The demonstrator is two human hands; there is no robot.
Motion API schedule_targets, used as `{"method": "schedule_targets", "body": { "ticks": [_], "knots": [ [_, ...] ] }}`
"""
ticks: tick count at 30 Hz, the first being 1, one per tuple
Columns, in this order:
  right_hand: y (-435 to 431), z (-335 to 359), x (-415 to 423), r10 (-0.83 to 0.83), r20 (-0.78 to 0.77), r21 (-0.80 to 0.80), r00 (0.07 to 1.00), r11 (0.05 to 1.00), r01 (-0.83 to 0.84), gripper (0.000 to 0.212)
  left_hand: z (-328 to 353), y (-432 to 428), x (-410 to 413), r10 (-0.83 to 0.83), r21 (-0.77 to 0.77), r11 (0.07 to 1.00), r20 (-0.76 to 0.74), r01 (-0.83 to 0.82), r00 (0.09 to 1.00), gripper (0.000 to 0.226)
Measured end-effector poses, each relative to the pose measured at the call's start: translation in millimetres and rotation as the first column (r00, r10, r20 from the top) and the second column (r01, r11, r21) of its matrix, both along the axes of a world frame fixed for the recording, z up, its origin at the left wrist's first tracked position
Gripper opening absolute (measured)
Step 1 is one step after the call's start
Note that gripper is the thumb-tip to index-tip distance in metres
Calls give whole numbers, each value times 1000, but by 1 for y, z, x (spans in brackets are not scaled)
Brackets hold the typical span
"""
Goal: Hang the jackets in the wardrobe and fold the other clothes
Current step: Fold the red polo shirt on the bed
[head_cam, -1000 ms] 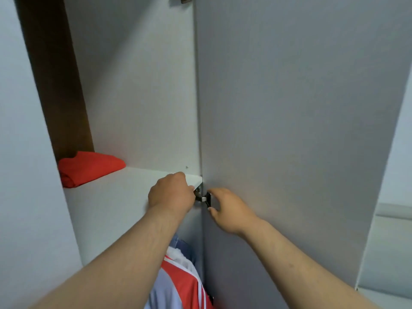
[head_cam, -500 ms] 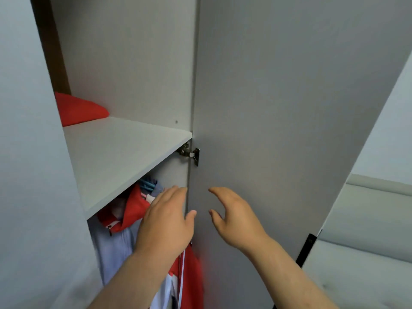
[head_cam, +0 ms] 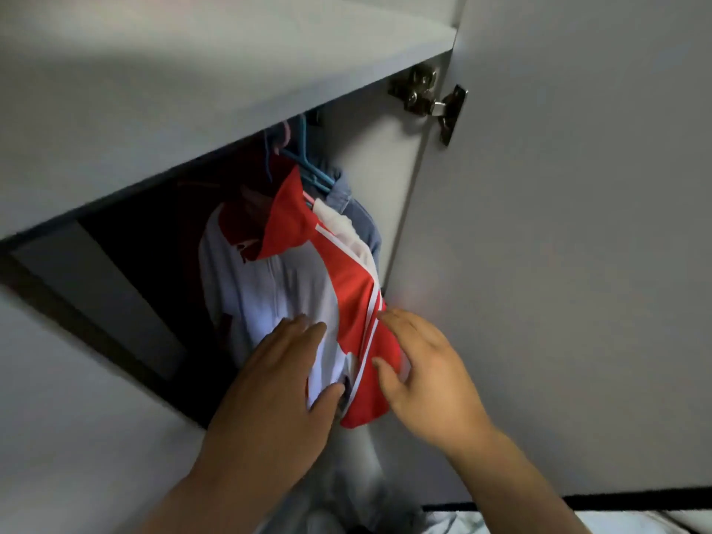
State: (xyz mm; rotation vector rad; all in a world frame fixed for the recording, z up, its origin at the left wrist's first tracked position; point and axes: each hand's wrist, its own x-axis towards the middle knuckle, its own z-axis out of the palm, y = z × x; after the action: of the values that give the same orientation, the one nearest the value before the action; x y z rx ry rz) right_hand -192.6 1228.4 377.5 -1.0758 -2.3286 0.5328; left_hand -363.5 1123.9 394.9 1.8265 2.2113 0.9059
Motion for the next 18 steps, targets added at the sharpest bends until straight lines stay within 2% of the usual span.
{"method": "schedule_targets", "body": {
  "ticks": [3, 6, 13, 15, 18],
  "knots": [
    [7, -19, -13, 51, -27, -11, 998, 999, -51, 46, -15, 1, 1, 66, 6, 998, 67, -66, 996, 64],
    [17, -41, -21, 72, -18, -55, 997, 996, -73, 46, -43, 2, 11, 157, -29, 988, 246, -155, 957, 72],
    [32, -115, -53, 90, -59, -40, 994, 995, -93, 52, -134, 5, 10, 311, 30, 943, 264, -330, 913, 70],
    [30, -140, -60, 105, -72, -6, 992, 994, -106, 56, -157, 8, 5, 306, 93, 938, 235, -334, 923, 77],
    [29, -177, -65, 141, -88, 63, 986, 989, -135, 56, -193, 14, 0, 291, 84, 941, 289, -327, 912, 77]
  ]
}}
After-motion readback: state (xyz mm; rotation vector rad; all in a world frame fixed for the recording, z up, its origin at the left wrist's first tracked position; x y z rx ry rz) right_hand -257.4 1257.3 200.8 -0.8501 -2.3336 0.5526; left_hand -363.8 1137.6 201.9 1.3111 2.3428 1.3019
